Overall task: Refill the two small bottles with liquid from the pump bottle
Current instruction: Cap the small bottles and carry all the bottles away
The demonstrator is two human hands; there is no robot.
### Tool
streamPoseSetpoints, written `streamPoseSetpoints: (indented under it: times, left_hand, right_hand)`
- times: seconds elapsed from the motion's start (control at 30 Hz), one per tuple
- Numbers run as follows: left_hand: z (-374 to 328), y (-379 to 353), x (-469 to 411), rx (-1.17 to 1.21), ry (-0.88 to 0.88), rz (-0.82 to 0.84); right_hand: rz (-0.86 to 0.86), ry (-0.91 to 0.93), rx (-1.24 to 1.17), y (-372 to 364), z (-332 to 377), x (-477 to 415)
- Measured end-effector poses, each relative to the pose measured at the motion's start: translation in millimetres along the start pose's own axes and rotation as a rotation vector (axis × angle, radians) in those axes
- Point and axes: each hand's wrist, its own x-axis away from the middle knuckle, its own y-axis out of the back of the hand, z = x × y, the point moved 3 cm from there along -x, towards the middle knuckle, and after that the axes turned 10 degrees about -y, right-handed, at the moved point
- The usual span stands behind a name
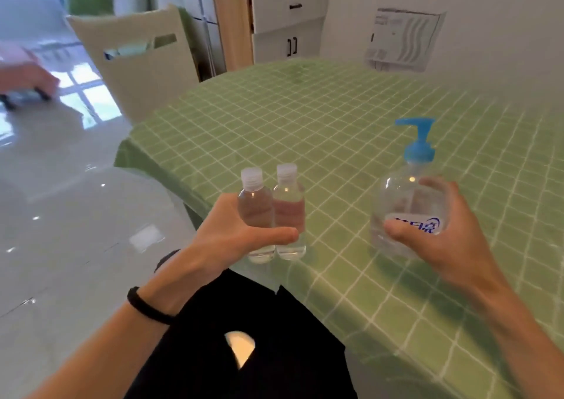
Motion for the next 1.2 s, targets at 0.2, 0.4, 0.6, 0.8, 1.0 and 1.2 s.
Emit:
streamPoseSetpoints:
  times: [0.2, 0.4, 0.6, 0.8, 1.0, 1.2]
  left_hand:
    - [-15, 46, 74, -0.016, 0.08, -0.194]
    - [-15, 94, 139, -0.041, 0.122, -0.375]
    - [4, 139, 196, -0.048, 0.208, -0.604]
    - [42, 190, 239, -0.033, 0.404, -0.806]
    - [79, 256, 230, 0.068, 0.527, -0.846]
    - [53, 304, 175, 0.193, 0.533, -0.772]
  right_hand:
    - [0.243, 0.02, -0.02, -50, 28, 33]
    - [0.518, -0.026, -0.142, -149, 35, 60]
    - [0.781, -0.074, -0.128, -248, 33, 70]
    - [1.01, -0.223, 0.005, -335, 17, 63]
    - [1.159, -0.385, 0.015, -425, 23, 36]
    - [1.119, -0.436, 0.058, -457, 85, -2]
